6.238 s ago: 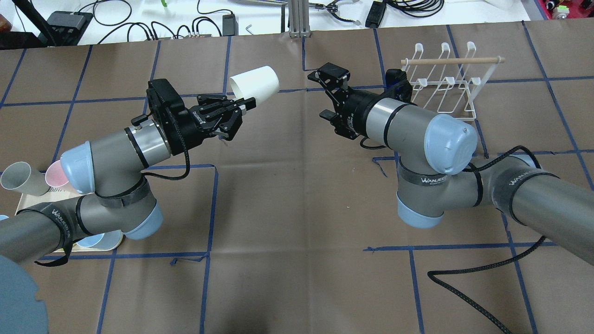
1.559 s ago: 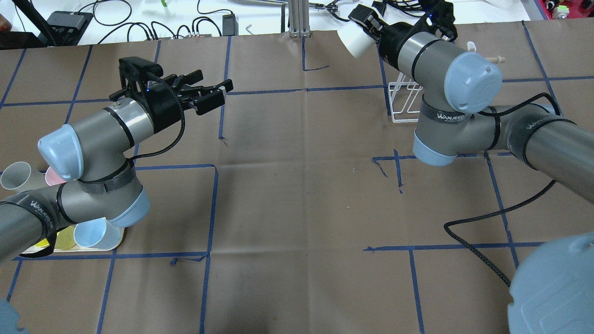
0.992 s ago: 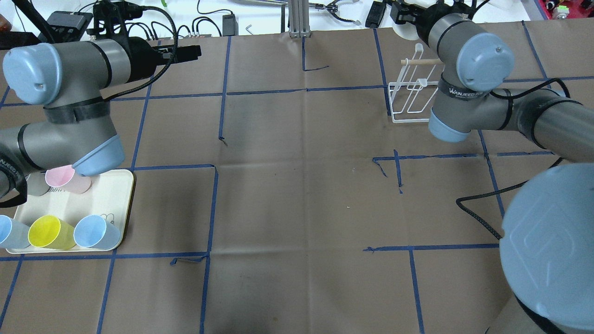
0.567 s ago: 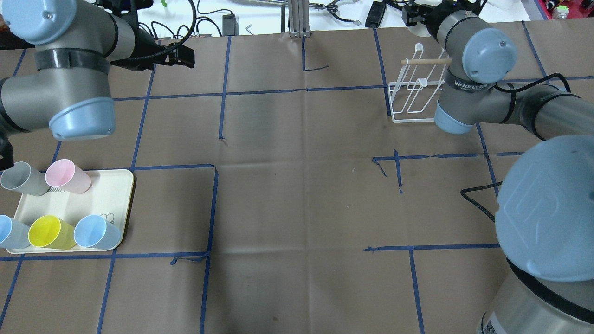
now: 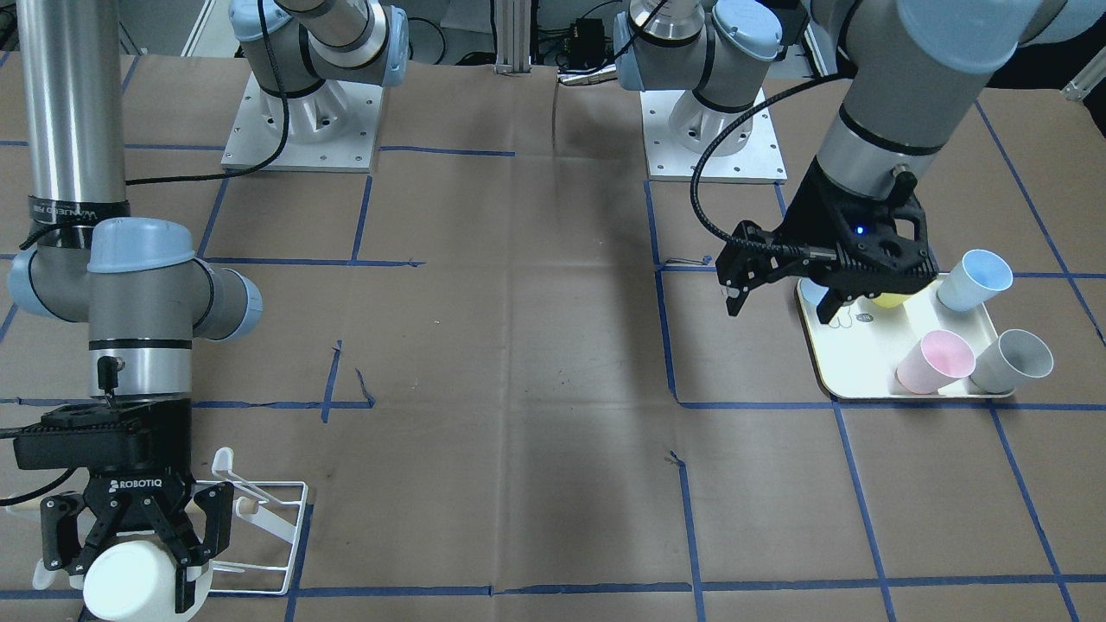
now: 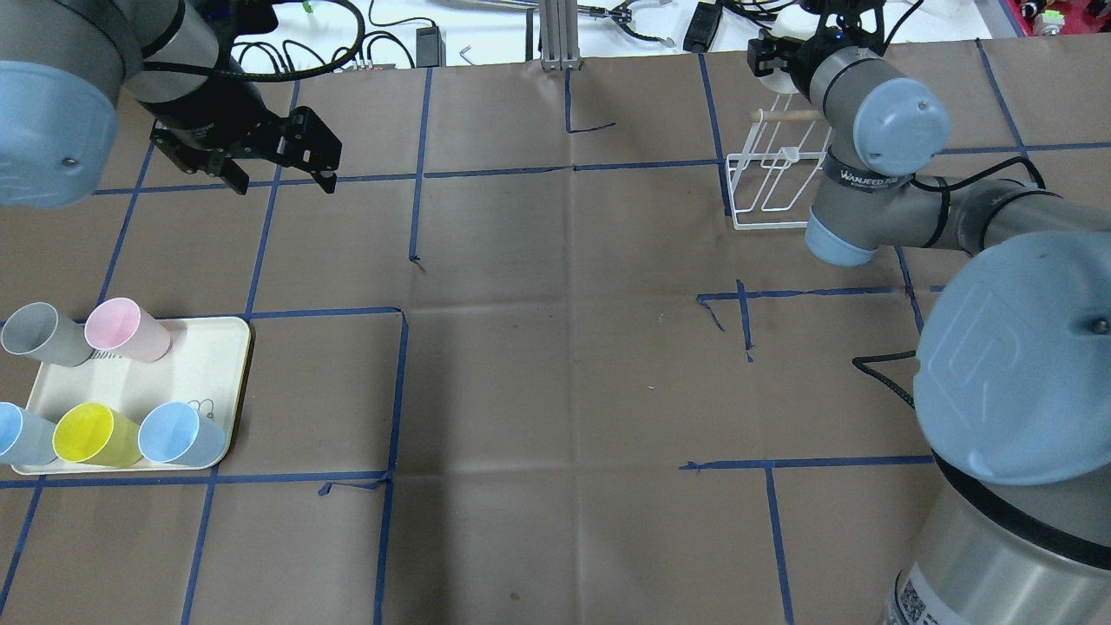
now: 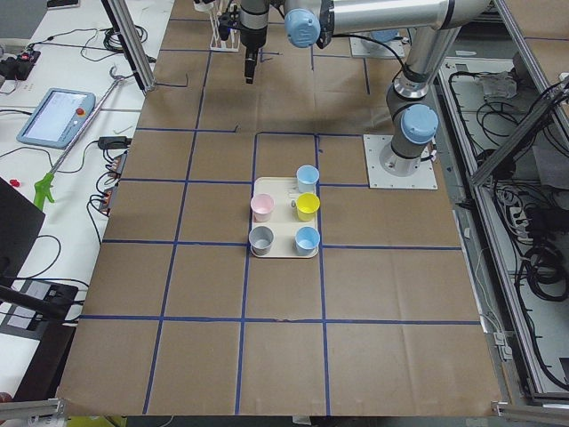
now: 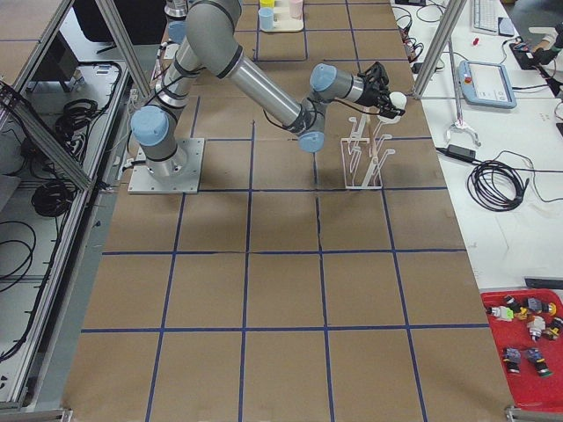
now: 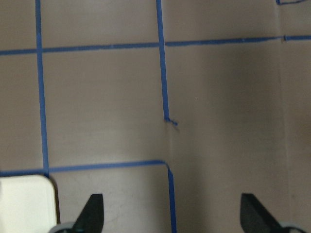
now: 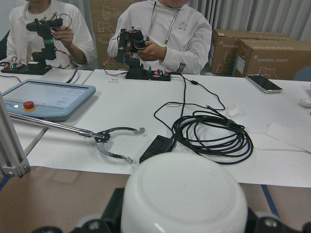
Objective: Transfer IKEA cup to right arm and place on rack
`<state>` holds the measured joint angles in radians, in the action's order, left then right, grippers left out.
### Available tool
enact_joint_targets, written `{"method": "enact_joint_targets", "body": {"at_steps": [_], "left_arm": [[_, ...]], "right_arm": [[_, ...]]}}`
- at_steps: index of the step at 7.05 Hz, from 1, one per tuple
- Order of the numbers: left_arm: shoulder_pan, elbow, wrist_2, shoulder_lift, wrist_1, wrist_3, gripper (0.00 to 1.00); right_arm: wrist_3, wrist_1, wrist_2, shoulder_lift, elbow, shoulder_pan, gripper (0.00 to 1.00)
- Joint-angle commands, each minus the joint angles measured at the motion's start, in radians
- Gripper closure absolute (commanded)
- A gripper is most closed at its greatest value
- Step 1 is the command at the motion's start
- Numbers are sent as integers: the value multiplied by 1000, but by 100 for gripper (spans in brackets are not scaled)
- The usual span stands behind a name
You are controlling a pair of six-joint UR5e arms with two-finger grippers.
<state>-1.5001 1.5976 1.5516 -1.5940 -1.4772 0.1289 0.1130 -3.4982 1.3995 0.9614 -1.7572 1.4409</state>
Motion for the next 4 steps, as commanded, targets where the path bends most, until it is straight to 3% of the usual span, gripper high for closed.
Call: {"method": "enact_joint_targets", "body": {"at_steps": [1,2,4], "left_arm": [[0,22,13,51,-91,0,0],[0,25,19,63,-95,11,0],[58,66,37,83,-89,43,1]], "right_arm": [[-3,-10,-2,-3,-37,-13,39],[-6,-12,-4,-6,-36,-13,1],[-4,-10,-5,-4,-34,-13,0]]}}
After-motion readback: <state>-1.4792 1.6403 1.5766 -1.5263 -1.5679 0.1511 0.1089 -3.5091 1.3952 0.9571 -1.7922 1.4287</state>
